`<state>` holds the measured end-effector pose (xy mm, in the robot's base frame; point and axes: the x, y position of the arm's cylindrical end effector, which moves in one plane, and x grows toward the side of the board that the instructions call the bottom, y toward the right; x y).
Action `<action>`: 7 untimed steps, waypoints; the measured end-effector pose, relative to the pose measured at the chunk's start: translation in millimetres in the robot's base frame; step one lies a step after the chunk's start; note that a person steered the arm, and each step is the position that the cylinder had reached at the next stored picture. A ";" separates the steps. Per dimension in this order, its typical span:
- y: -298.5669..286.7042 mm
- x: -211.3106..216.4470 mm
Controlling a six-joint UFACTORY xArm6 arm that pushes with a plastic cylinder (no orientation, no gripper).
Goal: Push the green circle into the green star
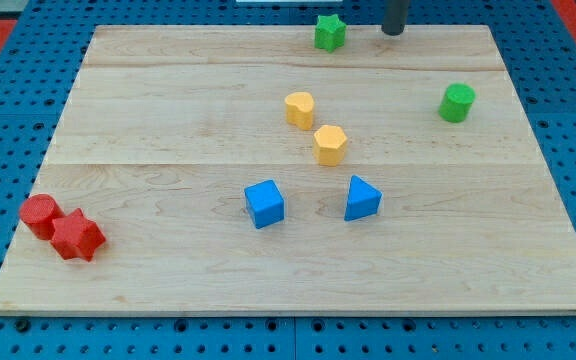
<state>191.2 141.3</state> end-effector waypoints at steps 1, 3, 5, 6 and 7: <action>-41.5 1.1; -94.3 19.7; 168.9 109.8; 134.8 171.2; 40.3 148.0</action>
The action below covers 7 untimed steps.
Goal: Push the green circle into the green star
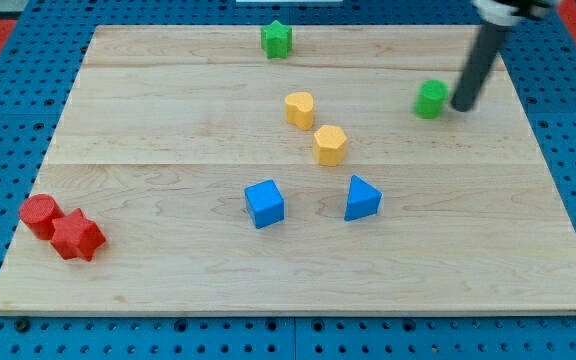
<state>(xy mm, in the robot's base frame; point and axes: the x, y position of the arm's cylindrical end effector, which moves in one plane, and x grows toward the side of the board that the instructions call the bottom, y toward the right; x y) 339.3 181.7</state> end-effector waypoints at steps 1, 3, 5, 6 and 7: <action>-113.6 -16.1; -188.4 9.8; -172.0 5.0; -132.2 -13.3; -159.1 -48.8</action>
<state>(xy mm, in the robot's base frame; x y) 290.5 22.6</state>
